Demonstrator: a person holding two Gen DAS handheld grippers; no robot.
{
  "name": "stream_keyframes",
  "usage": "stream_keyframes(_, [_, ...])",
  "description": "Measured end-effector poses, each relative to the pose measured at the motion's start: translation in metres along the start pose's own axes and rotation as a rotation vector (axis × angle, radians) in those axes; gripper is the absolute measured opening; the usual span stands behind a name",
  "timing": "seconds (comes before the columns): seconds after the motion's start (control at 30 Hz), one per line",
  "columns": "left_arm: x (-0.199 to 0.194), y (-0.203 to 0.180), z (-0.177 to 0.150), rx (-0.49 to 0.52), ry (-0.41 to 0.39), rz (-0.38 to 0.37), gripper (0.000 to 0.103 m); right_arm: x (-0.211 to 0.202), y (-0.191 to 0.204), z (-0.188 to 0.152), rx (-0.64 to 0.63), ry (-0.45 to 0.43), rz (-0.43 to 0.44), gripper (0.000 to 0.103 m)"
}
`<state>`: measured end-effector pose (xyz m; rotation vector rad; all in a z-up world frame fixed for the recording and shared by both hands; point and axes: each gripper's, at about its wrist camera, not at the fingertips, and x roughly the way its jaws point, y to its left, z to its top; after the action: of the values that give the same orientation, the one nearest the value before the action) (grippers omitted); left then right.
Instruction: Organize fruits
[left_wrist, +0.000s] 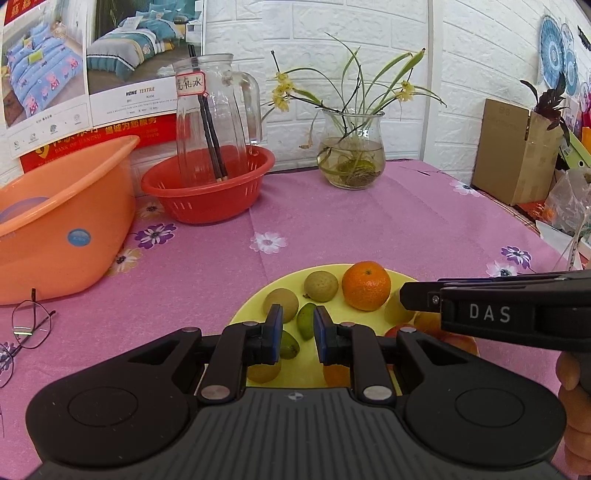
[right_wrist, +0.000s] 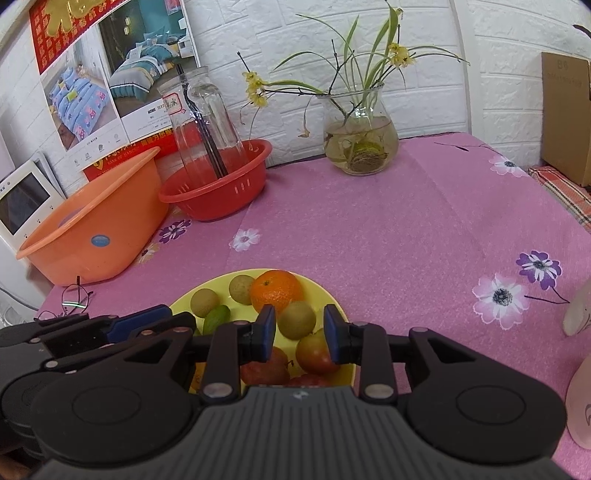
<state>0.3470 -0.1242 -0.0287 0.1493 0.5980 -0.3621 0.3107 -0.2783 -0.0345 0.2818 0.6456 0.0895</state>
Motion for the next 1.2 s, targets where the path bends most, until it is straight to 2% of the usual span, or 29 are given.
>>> stream_keyframes(0.43, [-0.009, 0.007, -0.006, -0.020, 0.006, -0.004, 0.018, -0.010, 0.006, -0.004, -0.010, -0.013, -0.021, 0.077])
stream_keyframes(0.63, [-0.023, 0.007, -0.009, -0.015, -0.014, 0.013, 0.034, -0.021, 0.011, -0.006, -0.022, -0.023, -0.024, 0.077])
stream_keyframes(0.9, [-0.053, 0.019, -0.013, -0.090, -0.033, 0.020, 0.058, -0.049, 0.029, -0.014, -0.072, -0.059, -0.033, 0.077])
stream_keyframes(1.07, [-0.079, 0.026, -0.021, -0.149, -0.037, 0.020, 0.063, -0.073, 0.044, -0.030, -0.106, -0.087, -0.066, 0.077])
stream_keyframes(1.2, [-0.104, 0.026, -0.030, -0.138, -0.060, 0.045, 0.068, -0.094, 0.056, -0.043, -0.133, -0.108, -0.081, 0.077])
